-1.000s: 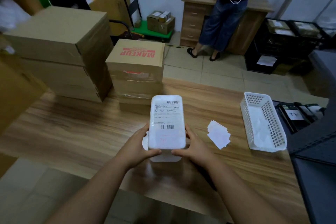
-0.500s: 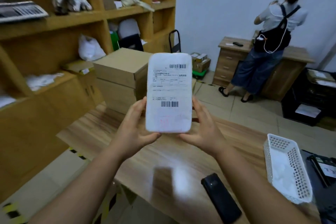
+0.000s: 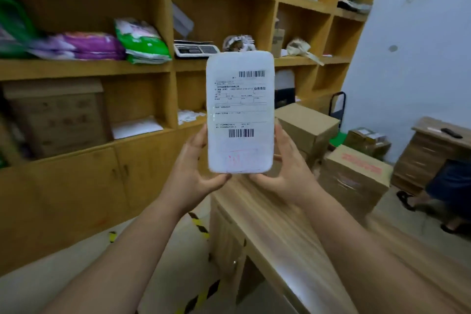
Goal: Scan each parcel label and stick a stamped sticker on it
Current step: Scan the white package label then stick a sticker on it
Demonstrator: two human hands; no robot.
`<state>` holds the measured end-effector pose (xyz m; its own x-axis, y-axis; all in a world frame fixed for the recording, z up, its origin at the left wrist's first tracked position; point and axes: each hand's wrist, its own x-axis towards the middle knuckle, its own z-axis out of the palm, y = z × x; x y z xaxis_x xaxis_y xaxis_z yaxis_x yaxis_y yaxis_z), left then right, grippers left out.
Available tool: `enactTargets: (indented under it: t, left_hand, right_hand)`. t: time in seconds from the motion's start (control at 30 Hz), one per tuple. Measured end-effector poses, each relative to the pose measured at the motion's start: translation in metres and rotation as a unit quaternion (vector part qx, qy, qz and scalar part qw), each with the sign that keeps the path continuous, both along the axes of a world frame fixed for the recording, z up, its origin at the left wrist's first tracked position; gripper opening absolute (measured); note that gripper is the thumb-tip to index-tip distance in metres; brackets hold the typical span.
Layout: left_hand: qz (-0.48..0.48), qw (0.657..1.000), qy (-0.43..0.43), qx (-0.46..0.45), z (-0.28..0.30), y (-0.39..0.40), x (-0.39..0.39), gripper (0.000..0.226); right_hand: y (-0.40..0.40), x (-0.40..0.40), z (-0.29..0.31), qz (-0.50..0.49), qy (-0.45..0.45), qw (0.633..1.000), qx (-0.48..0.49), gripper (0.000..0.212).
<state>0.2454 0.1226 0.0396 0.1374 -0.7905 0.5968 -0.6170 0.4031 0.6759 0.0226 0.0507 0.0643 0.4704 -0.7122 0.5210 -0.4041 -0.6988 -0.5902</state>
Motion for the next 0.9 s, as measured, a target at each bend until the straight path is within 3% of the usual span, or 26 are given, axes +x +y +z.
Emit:
enactTargets:
  t: [0.23, 0.43, 0.67, 0.9]
  left_hand:
    - [0.229, 0.972, -0.017, 0.058, -0.035, 0.106, 0.155, 0.108]
    - [0.404, 0.909, 0.0, 0.104, -0.065, 0.218, 0.243, 0.107]
    - [0.617, 0.774, 0.061, 0.13, -0.085, 0.356, 0.279, 0.105]
    - [0.729, 0.667, 0.1, 0.117, -0.112, 0.427, 0.267, 0.101]
  right_hand:
    - [0.029, 0.191, -0.027, 0.176, 0.038, 0.984, 0.014, 0.114]
    - [0.085, 0.345, -0.058, 0.367, 0.05, 0.923, 0.101, 0.111]
    - [0.19, 0.501, -0.073, 0.621, 0.114, 0.757, 0.171, 0.097]
    - [0.281, 0.584, -0.104, 0.747, 0.182, 0.623, 0.143, 0.106]
